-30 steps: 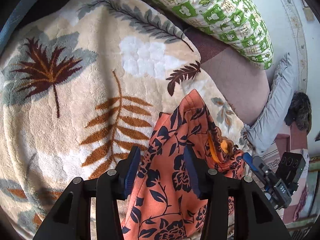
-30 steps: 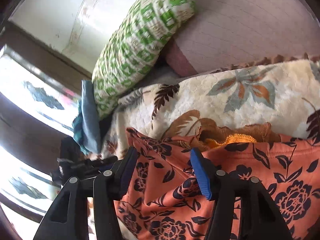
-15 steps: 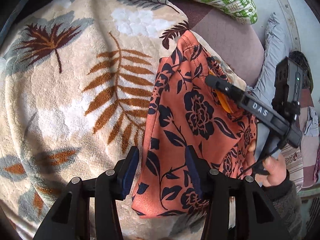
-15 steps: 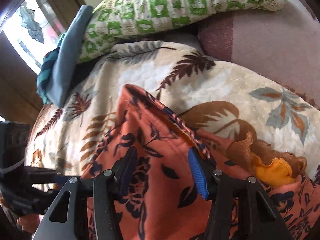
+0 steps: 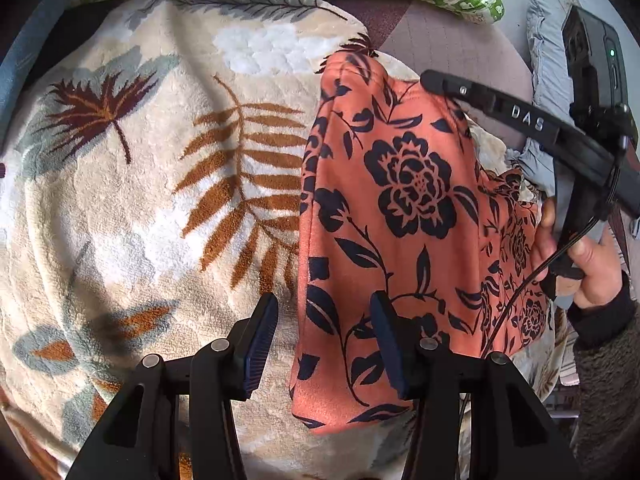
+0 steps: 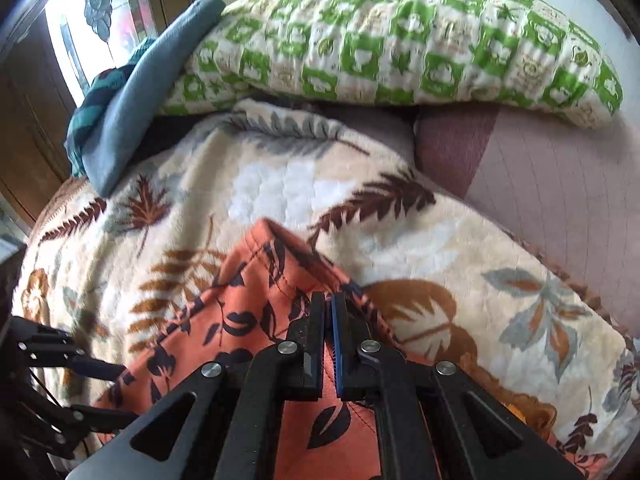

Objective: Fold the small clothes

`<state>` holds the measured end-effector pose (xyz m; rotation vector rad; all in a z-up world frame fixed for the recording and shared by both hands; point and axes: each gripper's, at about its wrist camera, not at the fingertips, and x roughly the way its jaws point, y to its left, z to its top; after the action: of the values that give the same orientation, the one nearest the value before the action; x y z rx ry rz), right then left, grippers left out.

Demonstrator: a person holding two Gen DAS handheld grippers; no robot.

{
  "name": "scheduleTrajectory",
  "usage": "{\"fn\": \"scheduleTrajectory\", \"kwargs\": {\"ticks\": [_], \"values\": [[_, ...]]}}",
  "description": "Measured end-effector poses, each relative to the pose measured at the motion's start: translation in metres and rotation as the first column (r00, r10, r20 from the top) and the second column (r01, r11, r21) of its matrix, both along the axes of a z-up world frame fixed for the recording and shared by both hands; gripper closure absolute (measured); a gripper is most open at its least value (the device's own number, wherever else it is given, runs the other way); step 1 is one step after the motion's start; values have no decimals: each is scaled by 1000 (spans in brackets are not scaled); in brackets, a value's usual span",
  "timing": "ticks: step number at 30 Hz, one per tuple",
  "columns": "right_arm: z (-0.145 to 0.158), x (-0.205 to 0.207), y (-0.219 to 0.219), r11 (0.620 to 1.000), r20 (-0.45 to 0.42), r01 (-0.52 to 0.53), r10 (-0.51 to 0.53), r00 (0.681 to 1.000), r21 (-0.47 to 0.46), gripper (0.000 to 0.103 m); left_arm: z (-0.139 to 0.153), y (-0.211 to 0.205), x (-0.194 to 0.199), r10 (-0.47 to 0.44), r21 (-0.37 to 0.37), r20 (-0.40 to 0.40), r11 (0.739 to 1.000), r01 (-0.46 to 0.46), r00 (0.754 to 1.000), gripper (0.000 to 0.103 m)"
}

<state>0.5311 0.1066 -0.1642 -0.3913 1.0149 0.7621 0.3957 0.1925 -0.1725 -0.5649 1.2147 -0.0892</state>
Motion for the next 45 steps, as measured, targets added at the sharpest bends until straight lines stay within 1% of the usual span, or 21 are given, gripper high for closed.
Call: {"fn": "scheduleTrajectory", "kwargs": {"ticks": [4, 6, 8, 10, 14, 16, 18, 21, 25, 27, 29, 31, 32, 33, 34, 35, 37, 39, 41, 43, 45], "values": [[16, 16, 18, 999, 45, 23, -25, 999, 38, 103, 0, 1, 2, 22, 5, 0, 1000, -22, 1000, 55], [10, 23, 23, 995, 77, 98, -99, 992, 16, 97, -3, 4, 4, 36, -8, -17, 999, -36, 999, 55], [1, 27, 18, 986, 51, 165, -165, 985, 15, 96, -3, 6, 5, 38, -22, -16, 999, -39, 999, 55], [2, 23, -7, 975, 0, 205, -206, 979, 86, 97, 1, 6, 6, 41, -10, -8, 999, -42, 999, 55], [11, 15, -99, 936, -46, 321, -317, 947, 142, 83, 5, 2, 16, 54, -13, -6, 998, -54, 999, 55], [12, 17, -166, 895, -84, 421, -413, 907, 144, 78, 4, -3, 27, 61, 18, -16, 998, -61, 998, 55], [11, 18, -237, 840, -100, 531, -522, 847, 115, 66, 1, -9, 39, 67, 22, -37, 998, -67, 997, 55], [5, 12, -330, 752, -138, 656, -645, 752, 60, 60, -3, -15, 54, 78, 35, -63, 997, -75, 995, 55], [-8, 4, -401, 652, -209, 753, -727, 654, 87, 52, -10, -21, 75, 115, 63, -93, 992, -110, 989, 51], [-18, 6, -412, 625, -270, 770, -725, 634, 128, 48, -20, -22, 82, 141, 52, -128, 989, -135, 982, 50], [-29, 11, -406, 625, -286, 770, -720, 632, 127, 48, -24, -24, 88, 157, 66, -148, 987, -149, 976, 50], [-37, 16, -393, 652, -262, 752, -712, 651, 95, 49, -19, -29, 93, 157, 110, -135, 984, -142, 978, 51], [-36, 16, -385, 675, -217, 734, -708, 672, 68, 61, -15, -32, 94, 153, 136, -121, 981, -136, 981, 51], [-32, 15, -377, 705, -161, 708, -693, 702, 51, 94, -12, -35, 95, 148, 167, -102, 977, -129, 984, 51], [-24, 12, -373, 724, -120, 685, -676, 727, 75, 97, -10, -39, 97, 145, 209, -87, 970, -124, 986, 51], [-16, 8, -377, 718, -101, 685, -678, 729, 124, 98, -12, -42, 98, 144, 248, -80, 961, -120, 986, 51], [-13, 9, -392, 677, -102, 721, -715, 692, 146, 98, -24, -51, 103, 149, 296, -98, 948, -114, 984, 47], [-33, 17, -403, 657, -138, 751, -739, 660, 75, 98, -25, -58, 104, 155, 335, -65, 934, -125, 986, 46], [-54, 16, -405, 659, -148, 752, -743, 652, 5, 100, -25, -61, 106, 137, 351, -70, 931, -104, 988, 46], [-50, 12, -408, 636, -153, 770, -758, 634, 40, 98, -23, -50, 101, 165, 270, -92, 953, -135, 982, 48], [-39, 3, -411, 611, -199, 785, -761, 617, 97, 89, -18, -32, 87, 201, 164, -107, 969, -182, 974, 51]]}}
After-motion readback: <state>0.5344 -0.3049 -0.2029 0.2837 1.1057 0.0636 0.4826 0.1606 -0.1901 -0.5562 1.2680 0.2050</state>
